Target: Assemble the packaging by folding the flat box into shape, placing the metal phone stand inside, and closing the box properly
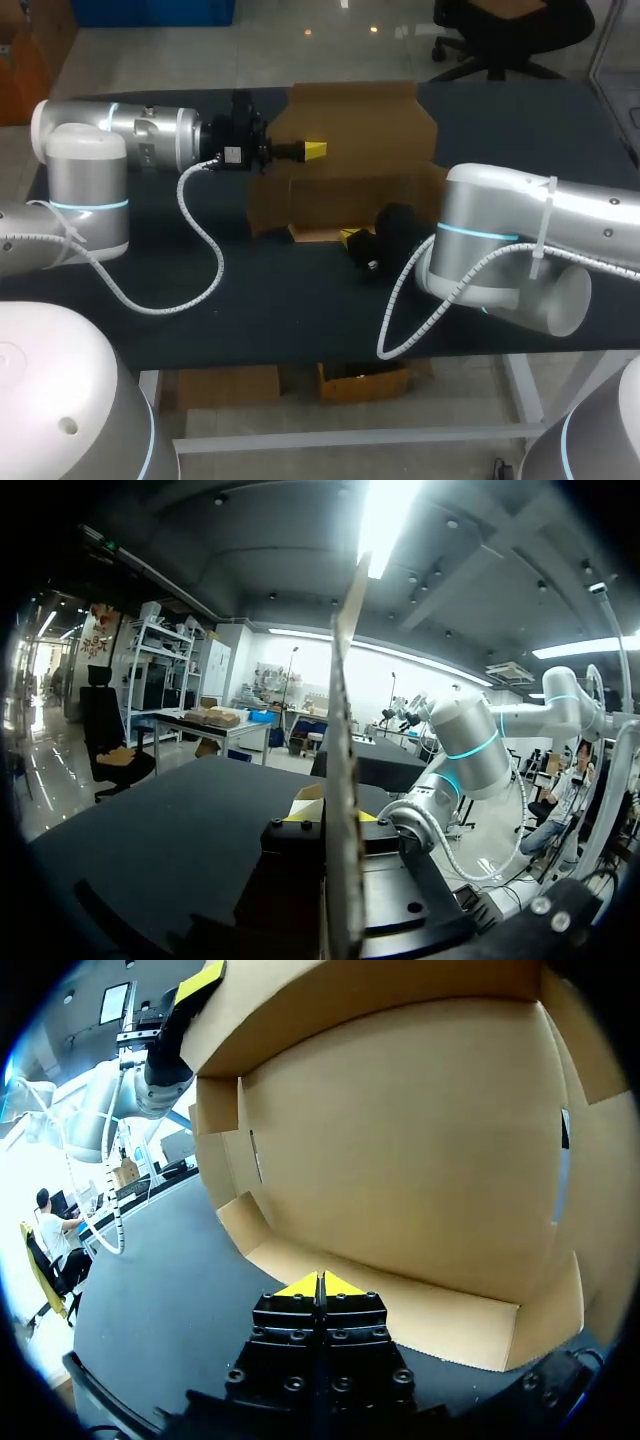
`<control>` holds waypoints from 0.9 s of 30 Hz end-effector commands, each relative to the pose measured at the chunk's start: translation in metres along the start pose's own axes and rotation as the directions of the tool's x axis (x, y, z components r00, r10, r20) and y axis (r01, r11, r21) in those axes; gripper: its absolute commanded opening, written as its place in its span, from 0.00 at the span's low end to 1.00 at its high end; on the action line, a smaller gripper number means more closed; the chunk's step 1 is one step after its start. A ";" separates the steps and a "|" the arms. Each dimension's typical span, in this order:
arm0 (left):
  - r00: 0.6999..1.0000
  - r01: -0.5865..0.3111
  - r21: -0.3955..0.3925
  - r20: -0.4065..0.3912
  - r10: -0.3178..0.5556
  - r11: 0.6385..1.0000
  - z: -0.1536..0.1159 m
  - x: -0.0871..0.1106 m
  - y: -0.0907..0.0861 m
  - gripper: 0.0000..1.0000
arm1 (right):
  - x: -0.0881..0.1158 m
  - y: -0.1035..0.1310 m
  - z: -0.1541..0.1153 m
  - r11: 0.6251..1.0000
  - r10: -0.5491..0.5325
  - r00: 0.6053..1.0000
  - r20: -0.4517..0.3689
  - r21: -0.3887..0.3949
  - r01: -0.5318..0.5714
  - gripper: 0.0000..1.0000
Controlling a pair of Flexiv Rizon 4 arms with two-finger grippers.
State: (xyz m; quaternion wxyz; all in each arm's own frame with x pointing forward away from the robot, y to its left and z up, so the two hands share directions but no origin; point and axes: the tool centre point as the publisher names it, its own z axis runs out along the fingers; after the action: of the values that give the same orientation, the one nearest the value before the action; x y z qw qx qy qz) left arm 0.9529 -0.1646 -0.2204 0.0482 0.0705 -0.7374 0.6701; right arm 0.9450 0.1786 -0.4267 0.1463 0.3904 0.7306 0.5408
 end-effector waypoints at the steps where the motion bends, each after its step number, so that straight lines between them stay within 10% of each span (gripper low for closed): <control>1: 1.000 0.004 0.006 -0.005 -0.004 1.000 0.001 -0.001 0.009 0.00 | 0.001 -0.002 0.003 1.000 -0.001 1.000 0.007 0.000 0.001 0.00; 27: 1.000 -0.006 0.009 0.011 0.006 1.000 -0.001 -0.002 0.006 0.00 | 0.001 -0.002 0.003 1.000 -0.001 1.000 0.007 0.000 0.001 0.00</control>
State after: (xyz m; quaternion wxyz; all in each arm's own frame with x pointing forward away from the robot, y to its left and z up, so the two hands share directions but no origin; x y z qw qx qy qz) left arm 0.9547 -0.1631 -0.2241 0.0421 0.0715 -0.7339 0.6742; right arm 0.9451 0.1786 -0.4266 0.1465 0.3905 0.7307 0.5406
